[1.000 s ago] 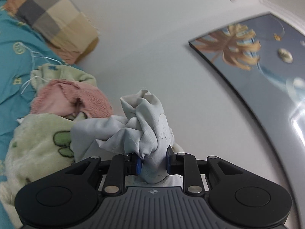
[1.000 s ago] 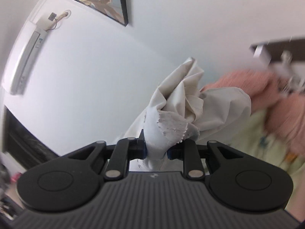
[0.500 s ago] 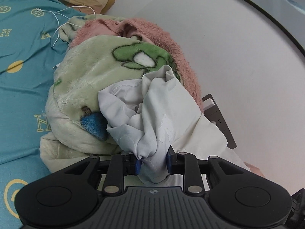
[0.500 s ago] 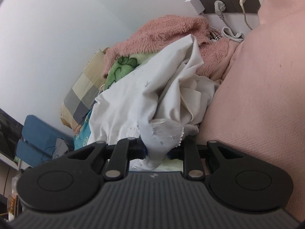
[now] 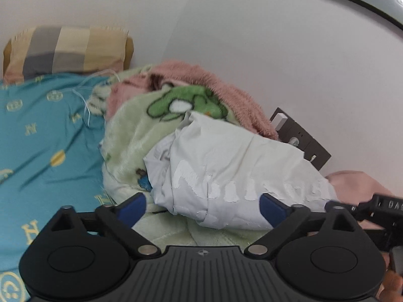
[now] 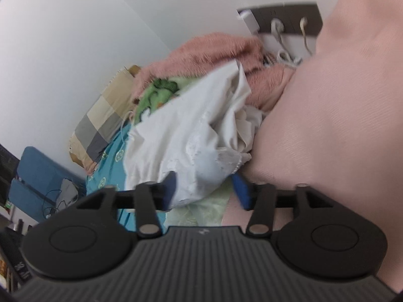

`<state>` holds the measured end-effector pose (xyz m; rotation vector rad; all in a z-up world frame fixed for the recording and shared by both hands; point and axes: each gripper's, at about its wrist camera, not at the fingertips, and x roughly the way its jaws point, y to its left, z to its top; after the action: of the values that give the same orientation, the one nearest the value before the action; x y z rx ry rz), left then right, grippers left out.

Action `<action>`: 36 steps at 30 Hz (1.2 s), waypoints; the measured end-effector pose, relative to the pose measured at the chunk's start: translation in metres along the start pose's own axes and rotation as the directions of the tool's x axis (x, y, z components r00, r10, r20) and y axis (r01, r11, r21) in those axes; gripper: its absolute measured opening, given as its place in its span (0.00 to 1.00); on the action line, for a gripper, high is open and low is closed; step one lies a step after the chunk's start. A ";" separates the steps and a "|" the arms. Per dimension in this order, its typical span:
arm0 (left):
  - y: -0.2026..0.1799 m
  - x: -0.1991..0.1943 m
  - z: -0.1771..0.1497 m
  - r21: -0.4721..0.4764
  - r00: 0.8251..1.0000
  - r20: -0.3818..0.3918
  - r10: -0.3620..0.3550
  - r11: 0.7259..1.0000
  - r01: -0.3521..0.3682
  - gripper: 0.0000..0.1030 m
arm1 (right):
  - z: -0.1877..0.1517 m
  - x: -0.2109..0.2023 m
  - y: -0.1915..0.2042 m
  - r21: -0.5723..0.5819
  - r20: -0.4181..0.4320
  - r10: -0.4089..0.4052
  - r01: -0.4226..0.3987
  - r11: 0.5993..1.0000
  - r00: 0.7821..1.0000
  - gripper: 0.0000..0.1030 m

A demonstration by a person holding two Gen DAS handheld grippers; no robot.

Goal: Fold clothes

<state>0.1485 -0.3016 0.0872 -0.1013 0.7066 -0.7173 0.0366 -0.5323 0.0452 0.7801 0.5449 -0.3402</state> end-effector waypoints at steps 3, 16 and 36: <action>-0.017 -0.041 0.003 0.055 0.998 0.051 0.022 0.998 -0.025 1.00 | 0.000 -0.032 0.014 -0.053 0.063 0.009 -0.006 0.999 0.998 0.73; -0.065 -0.203 -0.022 0.165 0.972 0.232 0.026 0.984 -0.066 1.00 | -0.040 -0.147 0.064 -0.322 0.206 0.090 -0.019 0.947 0.974 0.83; -0.057 -0.261 -0.123 0.226 0.933 0.349 0.084 0.959 -0.171 1.00 | -0.149 -0.164 0.081 -0.493 0.301 0.140 0.028 0.869 0.943 0.83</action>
<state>-0.1003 -0.1610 0.1574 0.0562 0.2866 -0.6377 -0.1073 -0.3532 0.0990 0.2308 0.2700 -0.2523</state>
